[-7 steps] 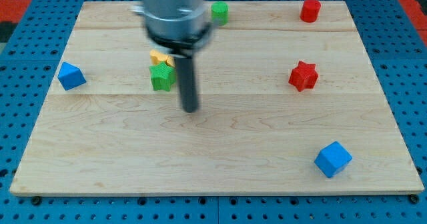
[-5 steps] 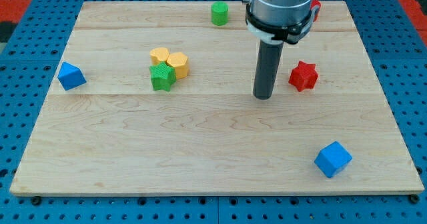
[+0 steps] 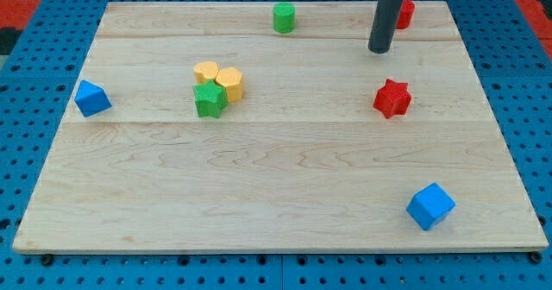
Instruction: Push the green circle near to the yellow blocks
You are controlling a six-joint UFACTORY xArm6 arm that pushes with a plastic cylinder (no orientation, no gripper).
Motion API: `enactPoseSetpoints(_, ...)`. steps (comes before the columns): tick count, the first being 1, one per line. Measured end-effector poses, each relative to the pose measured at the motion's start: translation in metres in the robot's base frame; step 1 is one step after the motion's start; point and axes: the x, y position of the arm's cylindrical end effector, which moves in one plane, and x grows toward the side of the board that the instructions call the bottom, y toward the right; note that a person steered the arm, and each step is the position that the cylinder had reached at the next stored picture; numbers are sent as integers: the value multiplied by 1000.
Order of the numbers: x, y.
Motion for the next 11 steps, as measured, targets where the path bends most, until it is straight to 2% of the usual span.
enactPoseSetpoints(3,-59,0)
enactPoseSetpoints(4,-91,-3)
enactPoseSetpoints(5,-103,-55)
enactPoseSetpoints(6,-96,-140)
enactPoseSetpoints(7,-37,-146)
enactPoseSetpoints(8,-5,-159)
enactPoseSetpoints(9,-42,-141)
enactPoseSetpoints(10,-42,-184)
enactPoseSetpoints(11,4,-220)
